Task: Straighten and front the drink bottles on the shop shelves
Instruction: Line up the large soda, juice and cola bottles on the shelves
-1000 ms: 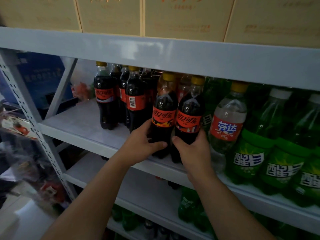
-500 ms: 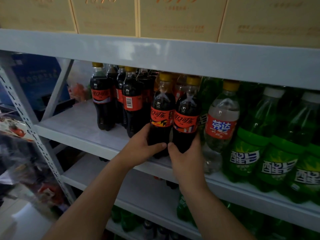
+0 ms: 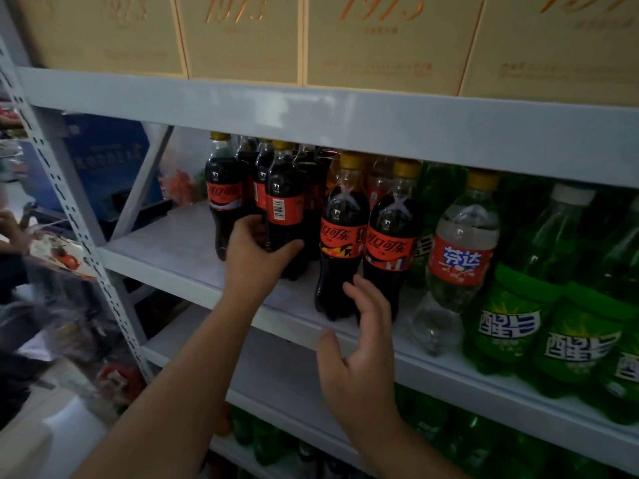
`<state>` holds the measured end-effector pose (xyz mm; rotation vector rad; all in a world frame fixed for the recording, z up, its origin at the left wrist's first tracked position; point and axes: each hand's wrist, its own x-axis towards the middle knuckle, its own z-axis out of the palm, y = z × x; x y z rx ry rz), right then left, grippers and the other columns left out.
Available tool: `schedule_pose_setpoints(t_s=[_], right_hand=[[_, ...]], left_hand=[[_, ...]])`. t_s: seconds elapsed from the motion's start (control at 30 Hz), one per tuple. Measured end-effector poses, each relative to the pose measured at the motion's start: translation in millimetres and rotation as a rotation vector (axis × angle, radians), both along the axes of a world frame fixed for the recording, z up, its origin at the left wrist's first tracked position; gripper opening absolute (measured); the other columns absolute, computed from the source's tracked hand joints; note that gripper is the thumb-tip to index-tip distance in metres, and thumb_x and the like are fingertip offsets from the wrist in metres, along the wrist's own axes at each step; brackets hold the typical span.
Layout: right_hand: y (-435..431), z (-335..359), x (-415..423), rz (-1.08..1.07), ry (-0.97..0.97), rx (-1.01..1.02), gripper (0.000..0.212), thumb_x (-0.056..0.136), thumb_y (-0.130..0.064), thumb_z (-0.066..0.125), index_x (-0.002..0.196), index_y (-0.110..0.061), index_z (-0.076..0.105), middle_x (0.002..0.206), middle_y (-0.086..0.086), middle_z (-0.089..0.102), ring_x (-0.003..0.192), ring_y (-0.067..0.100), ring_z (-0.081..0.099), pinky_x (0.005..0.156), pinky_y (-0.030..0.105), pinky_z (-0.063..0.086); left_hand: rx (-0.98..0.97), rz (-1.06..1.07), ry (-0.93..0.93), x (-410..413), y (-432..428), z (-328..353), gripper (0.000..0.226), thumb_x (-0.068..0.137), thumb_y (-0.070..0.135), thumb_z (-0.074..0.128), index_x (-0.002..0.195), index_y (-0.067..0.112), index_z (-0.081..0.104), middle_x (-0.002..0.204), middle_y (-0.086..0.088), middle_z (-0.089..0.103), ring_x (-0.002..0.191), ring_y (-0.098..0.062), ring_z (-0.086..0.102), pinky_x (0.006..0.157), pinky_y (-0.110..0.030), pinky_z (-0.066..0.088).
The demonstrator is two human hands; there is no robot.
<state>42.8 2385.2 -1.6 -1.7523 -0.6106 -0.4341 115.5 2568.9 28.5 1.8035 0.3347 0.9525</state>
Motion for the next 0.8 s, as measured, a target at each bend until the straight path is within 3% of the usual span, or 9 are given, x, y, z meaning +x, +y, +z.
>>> schedule_pose_setpoints(t_s=[0.07, 0.13, 0.23, 0.3, 0.43, 0.5, 0.6, 0.67, 0.8], right_hand=[[7.7, -1.8, 5.4, -0.003, -0.018, -0.009, 0.05, 0.088, -0.023, 0.053, 0.123, -0.053, 0.035, 0.142, -0.027, 0.027, 0.131, -0.01, 0.026, 0.099, 0.001, 0.021], [12.9, -4.6, 10.0, -0.002, -0.016, -0.009, 0.043, 0.086, -0.021, 0.054, 0.125, -0.037, 0.046, 0.138, -0.02, 0.034, 0.128, -0.008, 0.03, 0.099, 0.004, 0.023], [14.1, -6.7, 14.0, -0.022, -0.03, -0.015, 0.036, 0.085, -0.018, 0.055, 0.12, -0.019, 0.056, 0.128, -0.016, 0.043, 0.121, -0.006, 0.039, 0.096, 0.006, 0.028], [13.4, -6.2, 14.4, -0.032, -0.075, -0.01, 0.029, 0.085, -0.016, 0.055, 0.114, -0.019, 0.059, 0.122, -0.019, 0.045, 0.113, -0.002, 0.046, 0.092, 0.01, 0.034], [14.1, -5.8, 13.9, 0.007, -0.135, -0.02, 0.02, 0.086, -0.015, 0.054, 0.103, -0.025, 0.058, 0.113, -0.019, 0.049, 0.101, 0.001, 0.05, 0.084, 0.012, 0.038], [15.7, -7.9, 14.7, 0.021, -0.127, -0.027, 0.017, 0.087, -0.015, 0.054, 0.099, -0.027, 0.058, 0.108, -0.02, 0.05, 0.097, 0.001, 0.051, 0.08, 0.01, 0.037], [18.9, -12.5, 14.5, 0.042, -0.094, -0.045, 0.017, 0.087, -0.014, 0.054, 0.094, -0.029, 0.057, 0.103, -0.02, 0.052, 0.094, 0.002, 0.052, 0.077, 0.011, 0.038], [20.6, -15.2, 14.9, 0.047, -0.092, -0.051, 0.015, 0.086, -0.013, 0.054, 0.093, -0.025, 0.059, 0.1, -0.018, 0.053, 0.092, 0.002, 0.053, 0.076, 0.013, 0.039], [23.1, -15.9, 15.0, 0.051, -0.08, -0.067, 0.015, 0.085, -0.013, 0.054, 0.093, -0.024, 0.06, 0.098, -0.018, 0.054, 0.092, 0.004, 0.054, 0.075, 0.014, 0.041]], left_hand=[[0.042, -0.032, 0.019, 13.3, -7.3, -3.4, 0.082, 0.06, 0.029, 0.089, 0.126, 0.016, 0.043, 0.109, 0.012, 0.055, 0.1, -0.002, 0.054, 0.079, -0.01, 0.041], [0.062, -0.032, 0.035, 23.1, -8.9, -6.7, 0.088, 0.059, 0.029, 0.09, 0.13, 0.016, 0.039, 0.116, 0.008, 0.056, 0.107, -0.005, 0.05, 0.085, -0.018, 0.039], [0.081, 0.02, 0.104, 29.0, 2.4, -5.9, 0.084, 0.061, 0.03, 0.089, 0.131, 0.016, 0.043, 0.121, 0.0, 0.061, 0.108, -0.013, 0.055, 0.084, -0.023, 0.04], [0.055, -0.062, 0.131, 24.9, 14.5, -6.8, 0.077, 0.063, 0.027, 0.088, 0.129, 0.02, 0.048, 0.115, 0.006, 0.063, 0.103, -0.008, 0.058, 0.083, -0.022, 0.045], [-0.256, -0.506, 0.081, 4.9, 36.6, -10.6, 0.064, 0.071, -0.001, 0.079, 0.125, 0.019, 0.051, 0.109, 0.001, 0.071, 0.105, -0.013, 0.066, 0.084, -0.028, 0.056], [-0.261, -0.653, 0.107, -3.0, 38.2, -9.1, 0.058, 0.074, -0.005, 0.074, 0.123, 0.017, 0.053, 0.112, -0.001, 0.07, 0.109, -0.018, 0.064, 0.083, -0.028, 0.055], [-0.297, -0.826, 0.141, -7.5, 32.7, -5.6, 0.063, 0.073, -0.005, 0.067, 0.131, 0.009, 0.05, 0.125, -0.014, 0.062, 0.118, -0.028, 0.058, 0.096, -0.039, 0.048], [-0.26, -0.875, 0.175, -7.8, 25.8, -2.2, 0.069, 0.071, -0.002, 0.066, 0.136, 0.012, 0.045, 0.129, -0.014, 0.059, 0.122, -0.028, 0.055, 0.101, -0.041, 0.045], [-0.142, -0.798, 0.19, -6.0, 11.3, -2.2, 0.072, 0.069, 0.014, 0.08, 0.131, 0.027, 0.046, 0.123, 0.003, 0.065, 0.118, -0.014, 0.058, 0.098, -0.031, 0.049]])
